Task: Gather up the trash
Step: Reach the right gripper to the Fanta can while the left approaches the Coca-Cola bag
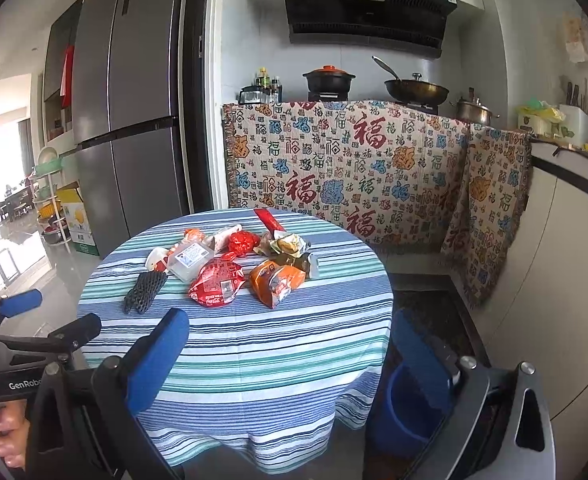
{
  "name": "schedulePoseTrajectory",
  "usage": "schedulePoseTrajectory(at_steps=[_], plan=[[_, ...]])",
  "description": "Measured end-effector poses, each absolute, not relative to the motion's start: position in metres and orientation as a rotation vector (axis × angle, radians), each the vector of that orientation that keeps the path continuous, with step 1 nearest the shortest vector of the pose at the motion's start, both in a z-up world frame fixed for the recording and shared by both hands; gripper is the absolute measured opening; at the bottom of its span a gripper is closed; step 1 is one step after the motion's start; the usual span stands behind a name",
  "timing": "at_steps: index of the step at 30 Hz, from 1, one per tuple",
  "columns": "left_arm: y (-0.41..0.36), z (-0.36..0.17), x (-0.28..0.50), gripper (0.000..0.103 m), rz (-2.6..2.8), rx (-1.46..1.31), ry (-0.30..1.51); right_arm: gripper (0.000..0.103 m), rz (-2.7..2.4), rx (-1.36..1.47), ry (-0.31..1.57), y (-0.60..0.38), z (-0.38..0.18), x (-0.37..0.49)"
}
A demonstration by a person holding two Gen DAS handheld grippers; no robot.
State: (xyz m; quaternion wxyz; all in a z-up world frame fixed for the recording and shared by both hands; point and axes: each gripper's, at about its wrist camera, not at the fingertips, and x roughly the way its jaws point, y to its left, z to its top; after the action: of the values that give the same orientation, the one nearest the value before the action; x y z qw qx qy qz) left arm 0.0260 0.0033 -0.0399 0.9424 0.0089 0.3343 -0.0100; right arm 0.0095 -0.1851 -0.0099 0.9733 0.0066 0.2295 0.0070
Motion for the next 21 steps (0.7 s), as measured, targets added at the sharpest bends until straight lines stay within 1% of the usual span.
schedulePoseTrajectory(at_steps=[2, 9, 13, 16, 21], plan=[[0.007, -0.052, 0.037, 0.103, -0.024, 0.013, 0.711, 0.103, 0.020, 0.022, 0.467, -0.186, -0.018, 0.018], [0.010, -0.094, 0.086, 0.103, -0.060, -0.036, 0.795, 0.103, 0.073, -0.017, 0.551, -0.185, -0.072, 0.081], [0.000, -0.117, 0.117, 0.103, -0.105, -0.052, 0.843, 0.103, 0.108, -0.045, 0.653, -0.186, -0.105, 0.125], [-0.009, -0.135, 0.144, 0.103, -0.111, -0.024, 0.862, 0.103, 0.148, -0.012, 0.747, -0.191, -0.130, 0.159], [-0.021, -0.160, 0.186, 0.103, -0.116, 0.023, 0.911, 0.103, 0.164, 0.016, 0.835, -0.195, -0.157, 0.201]])
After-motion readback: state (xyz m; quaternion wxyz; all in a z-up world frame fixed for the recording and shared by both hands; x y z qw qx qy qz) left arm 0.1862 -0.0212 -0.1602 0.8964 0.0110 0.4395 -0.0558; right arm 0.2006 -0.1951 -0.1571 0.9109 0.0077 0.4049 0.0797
